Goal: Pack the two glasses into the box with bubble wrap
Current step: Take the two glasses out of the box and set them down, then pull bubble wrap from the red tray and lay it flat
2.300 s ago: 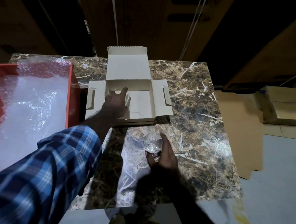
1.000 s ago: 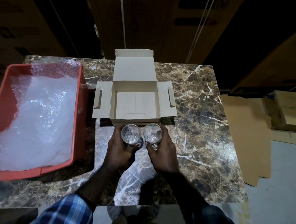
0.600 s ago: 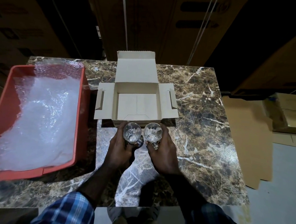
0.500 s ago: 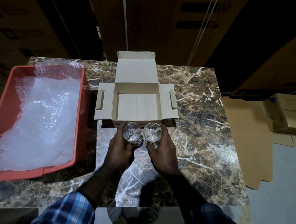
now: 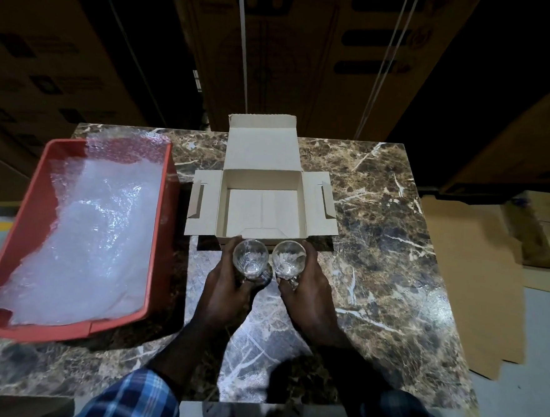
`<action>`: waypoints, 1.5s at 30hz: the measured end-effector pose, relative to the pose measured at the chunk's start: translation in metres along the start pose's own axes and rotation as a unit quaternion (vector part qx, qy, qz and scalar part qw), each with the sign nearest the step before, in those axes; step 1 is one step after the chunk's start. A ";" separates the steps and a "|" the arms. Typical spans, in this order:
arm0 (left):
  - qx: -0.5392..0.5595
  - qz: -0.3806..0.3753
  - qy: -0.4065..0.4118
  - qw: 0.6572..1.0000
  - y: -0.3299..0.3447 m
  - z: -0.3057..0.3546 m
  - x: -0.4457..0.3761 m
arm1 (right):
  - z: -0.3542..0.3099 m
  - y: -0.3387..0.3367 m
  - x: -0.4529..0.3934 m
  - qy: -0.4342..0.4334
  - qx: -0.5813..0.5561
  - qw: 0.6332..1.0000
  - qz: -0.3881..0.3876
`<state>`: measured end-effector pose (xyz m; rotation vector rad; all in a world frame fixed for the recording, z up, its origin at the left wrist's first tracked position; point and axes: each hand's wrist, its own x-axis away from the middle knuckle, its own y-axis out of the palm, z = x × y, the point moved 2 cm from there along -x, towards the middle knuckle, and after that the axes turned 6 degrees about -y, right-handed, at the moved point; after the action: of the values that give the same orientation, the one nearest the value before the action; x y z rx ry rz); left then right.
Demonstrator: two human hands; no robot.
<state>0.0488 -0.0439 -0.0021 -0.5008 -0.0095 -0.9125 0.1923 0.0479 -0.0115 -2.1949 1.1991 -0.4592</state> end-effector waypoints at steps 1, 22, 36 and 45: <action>0.004 0.002 0.003 1.000 -0.001 0.001 0.001 | 0.001 -0.001 0.001 0.003 -0.003 1.000 -0.003; -0.107 0.168 0.168 0.965 -0.114 0.052 0.076 | -0.134 -0.022 -0.006 -0.275 -0.024 0.958 0.082; -0.501 0.035 0.190 0.844 -0.298 -0.029 0.018 | -0.242 0.131 0.003 -0.336 0.125 0.919 -0.164; -0.628 -0.150 0.046 0.762 -0.308 -0.034 -0.018 | -0.262 0.180 -0.011 -0.252 0.294 0.874 -0.293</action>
<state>-0.2028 -0.2009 0.0902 -1.7504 0.6791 -1.1807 -0.0728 -0.1052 0.0734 -1.9052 0.0637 -0.3803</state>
